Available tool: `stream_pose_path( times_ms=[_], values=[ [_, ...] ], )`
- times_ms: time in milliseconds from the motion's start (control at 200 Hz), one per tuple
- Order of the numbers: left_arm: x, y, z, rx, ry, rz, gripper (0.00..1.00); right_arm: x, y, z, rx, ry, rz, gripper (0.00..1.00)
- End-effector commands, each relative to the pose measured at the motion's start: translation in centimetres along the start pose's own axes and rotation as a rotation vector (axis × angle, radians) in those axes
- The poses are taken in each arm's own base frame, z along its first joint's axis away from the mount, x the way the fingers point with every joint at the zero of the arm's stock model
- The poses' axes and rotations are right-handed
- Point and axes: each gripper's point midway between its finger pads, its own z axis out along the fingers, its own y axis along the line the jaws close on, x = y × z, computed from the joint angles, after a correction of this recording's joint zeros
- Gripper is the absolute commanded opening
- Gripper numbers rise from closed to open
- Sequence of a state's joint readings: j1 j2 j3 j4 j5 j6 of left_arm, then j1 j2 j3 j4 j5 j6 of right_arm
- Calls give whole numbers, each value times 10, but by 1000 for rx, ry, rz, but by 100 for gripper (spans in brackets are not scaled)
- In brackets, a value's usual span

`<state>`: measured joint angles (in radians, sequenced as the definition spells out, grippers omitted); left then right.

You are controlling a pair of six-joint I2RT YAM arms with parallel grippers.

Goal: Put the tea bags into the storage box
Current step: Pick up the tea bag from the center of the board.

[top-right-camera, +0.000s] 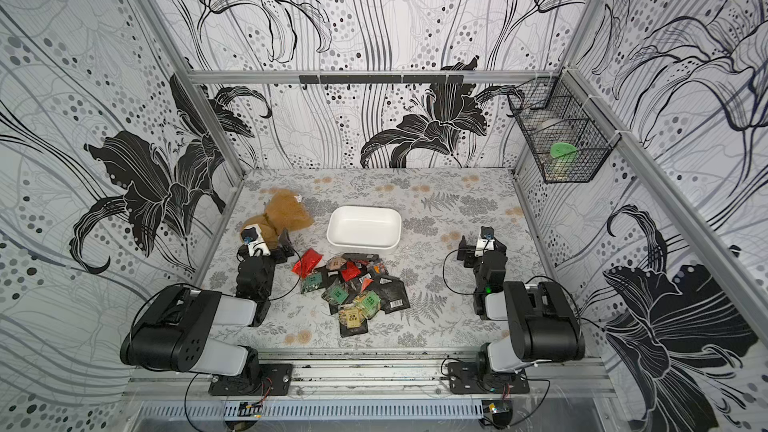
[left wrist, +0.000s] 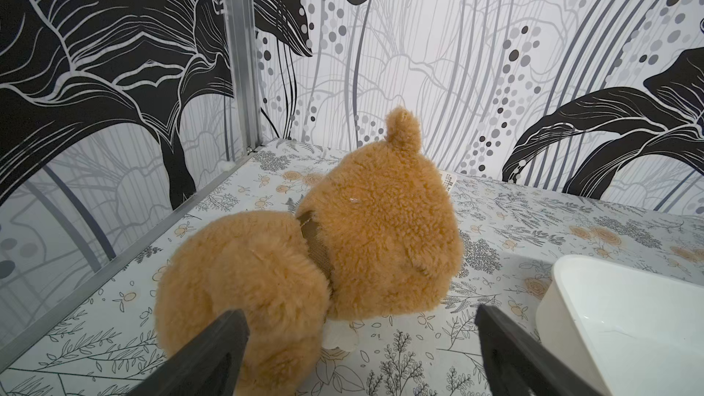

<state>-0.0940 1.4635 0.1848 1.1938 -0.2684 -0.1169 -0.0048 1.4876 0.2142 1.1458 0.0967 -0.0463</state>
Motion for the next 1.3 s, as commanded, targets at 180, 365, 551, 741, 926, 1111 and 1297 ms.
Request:
stream_pose_path(
  times_ms=[180, 365, 551, 741, 926, 1111, 1297],
  values=[
    [-13, -4, 4, 15, -44, -3, 98, -11, 4, 4, -13, -37, -8, 95],
    [-13, -4, 4, 14, -43, -3, 98, -11, 5, 4, -14, -36, -7, 95],
    [-13, -4, 4, 18, -43, -4, 98, -11, 5, 4, -14, -36, -8, 96],
    [-13, -4, 4, 18, -44, -4, 98, -11, 5, 4, -13, -38, -9, 95],
    [-33, -7, -10, 48, -92, 6, 98, -28, -7, 10, 54, 63, 32, 95],
    [-79, 39, -52, -148, -229, -307, 98, -26, -39, 7, 269, 281, 203, 96],
    [-76, 64, -85, -209, -247, -556, 97, -28, -39, -26, 283, 250, 484, 96]
  ],
)
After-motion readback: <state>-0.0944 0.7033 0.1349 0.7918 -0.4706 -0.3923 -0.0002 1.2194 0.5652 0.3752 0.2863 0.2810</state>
